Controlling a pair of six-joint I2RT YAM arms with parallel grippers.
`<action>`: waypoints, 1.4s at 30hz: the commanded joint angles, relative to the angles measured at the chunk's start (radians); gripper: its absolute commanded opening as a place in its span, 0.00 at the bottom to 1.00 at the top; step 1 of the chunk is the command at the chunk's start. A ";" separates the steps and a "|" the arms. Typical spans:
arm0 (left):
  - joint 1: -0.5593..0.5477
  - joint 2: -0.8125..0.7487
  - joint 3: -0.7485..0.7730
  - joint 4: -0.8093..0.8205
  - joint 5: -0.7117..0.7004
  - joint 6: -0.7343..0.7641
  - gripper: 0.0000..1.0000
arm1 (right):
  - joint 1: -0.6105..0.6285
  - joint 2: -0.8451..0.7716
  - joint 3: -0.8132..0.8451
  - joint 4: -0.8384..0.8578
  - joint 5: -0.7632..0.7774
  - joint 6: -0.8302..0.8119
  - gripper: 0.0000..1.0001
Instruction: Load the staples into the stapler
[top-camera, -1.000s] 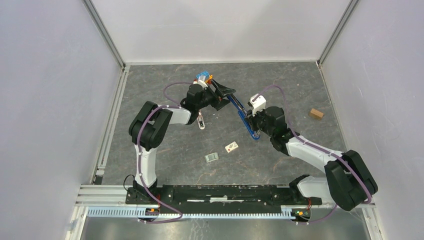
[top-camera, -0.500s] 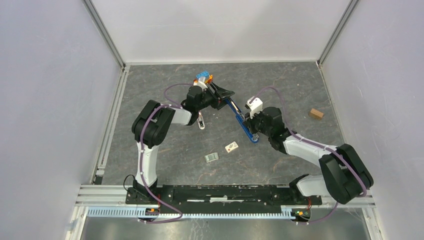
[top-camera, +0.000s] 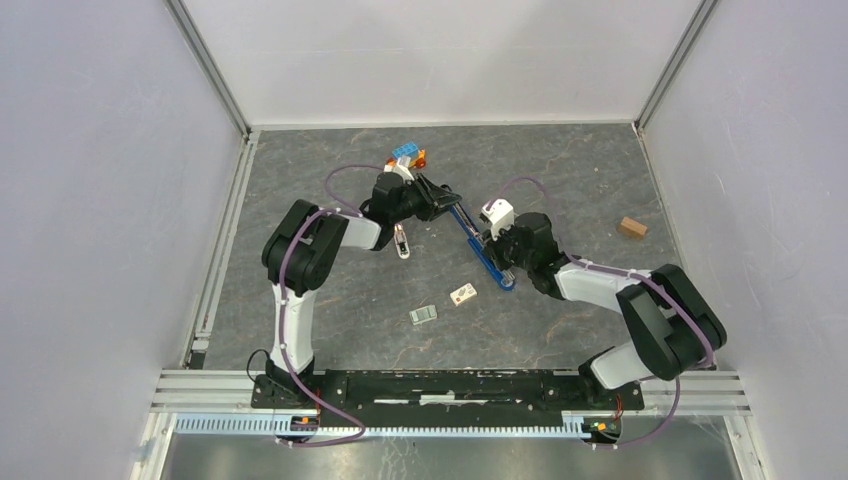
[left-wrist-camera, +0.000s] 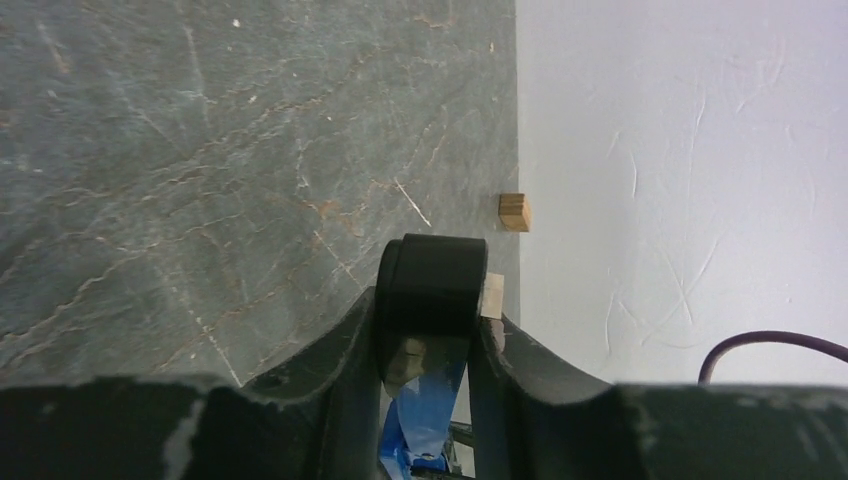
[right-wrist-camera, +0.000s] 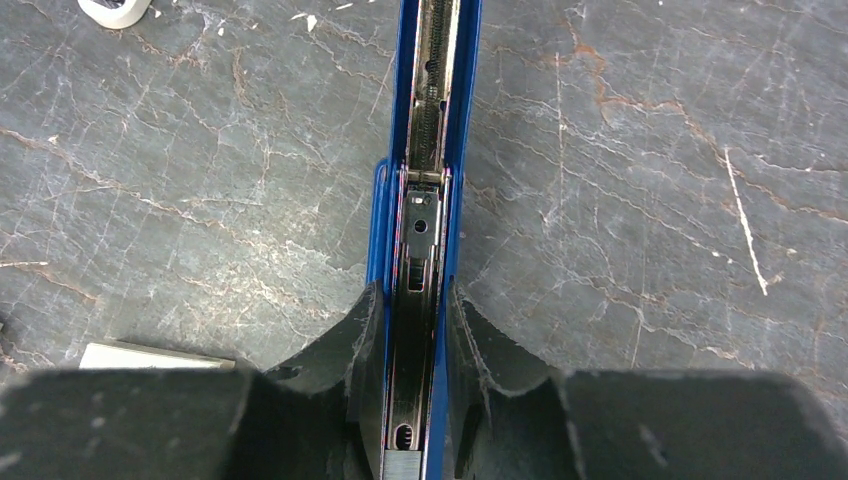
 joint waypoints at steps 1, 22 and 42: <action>0.006 -0.102 0.039 -0.059 -0.012 0.154 0.28 | 0.005 0.035 0.069 0.052 0.004 -0.043 0.00; -0.056 -0.226 0.084 -0.293 -0.162 0.515 0.02 | 0.005 -0.020 0.031 -0.040 -0.044 -0.067 0.44; -0.056 -0.250 0.092 -0.325 -0.211 0.725 0.02 | 0.004 -0.155 -0.060 -0.118 -0.021 -0.057 0.55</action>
